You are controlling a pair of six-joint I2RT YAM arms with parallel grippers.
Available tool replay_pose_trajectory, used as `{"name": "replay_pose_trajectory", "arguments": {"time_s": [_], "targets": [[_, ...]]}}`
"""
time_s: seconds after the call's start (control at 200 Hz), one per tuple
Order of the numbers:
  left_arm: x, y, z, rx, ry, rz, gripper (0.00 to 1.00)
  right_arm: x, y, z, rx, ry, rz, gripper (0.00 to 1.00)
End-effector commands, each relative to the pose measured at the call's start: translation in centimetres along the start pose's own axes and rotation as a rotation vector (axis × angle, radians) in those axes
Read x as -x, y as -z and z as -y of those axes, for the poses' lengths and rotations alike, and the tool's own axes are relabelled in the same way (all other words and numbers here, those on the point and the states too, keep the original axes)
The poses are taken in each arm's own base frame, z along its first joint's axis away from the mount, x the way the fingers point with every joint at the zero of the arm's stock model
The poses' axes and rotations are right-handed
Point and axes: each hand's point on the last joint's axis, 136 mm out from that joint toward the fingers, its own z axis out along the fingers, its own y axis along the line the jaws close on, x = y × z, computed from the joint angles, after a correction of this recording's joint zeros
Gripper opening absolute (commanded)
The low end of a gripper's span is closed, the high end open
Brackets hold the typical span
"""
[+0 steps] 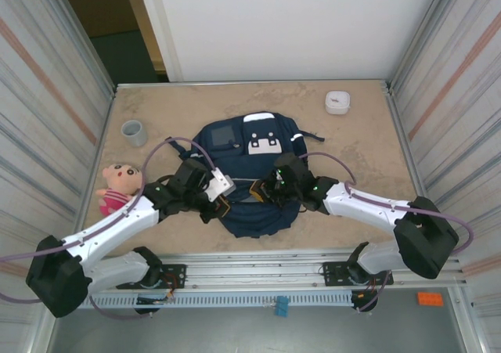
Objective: Pack the student bag
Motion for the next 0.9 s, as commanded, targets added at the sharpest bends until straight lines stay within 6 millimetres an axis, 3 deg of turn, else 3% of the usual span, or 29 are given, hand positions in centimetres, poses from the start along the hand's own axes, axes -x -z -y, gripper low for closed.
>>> {"name": "replay_pose_trajectory", "arguments": {"time_s": [0.0,0.125,0.2,0.311,0.431,0.586,0.682,0.897], "targets": [[4.3,0.2,4.0,-0.106,-0.027,0.123,0.14,0.7,0.4,-4.7,0.136,0.094,0.031,0.01],[6.3,-1.1,5.8,-0.127,-0.067,0.160,0.27,0.1,1.0,-4.6,0.117,0.171,-0.017,0.01],[7.1,-1.1,5.9,-0.115,-0.103,0.165,0.41,-0.1,1.9,-4.0,0.083,0.228,-0.053,0.00],[7.6,0.5,5.2,-0.040,-0.223,0.183,0.56,0.1,4.1,-3.0,0.046,0.357,-0.113,0.01],[6.8,2.6,3.5,0.088,-0.436,0.192,0.70,0.9,6.6,-1.9,0.025,0.434,-0.193,0.01],[6.2,3.7,0.1,0.150,-0.588,0.211,0.78,2.0,8.7,-1.5,0.048,0.489,-0.250,0.01],[7.1,4.0,-1.2,0.150,-0.634,0.254,0.79,2.4,9.3,-1.7,0.055,0.516,-0.276,0.01],[8.4,0.5,-1.4,0.045,-0.738,0.212,0.82,3.1,9.2,-2.5,0.079,0.543,-0.296,0.01]]}}
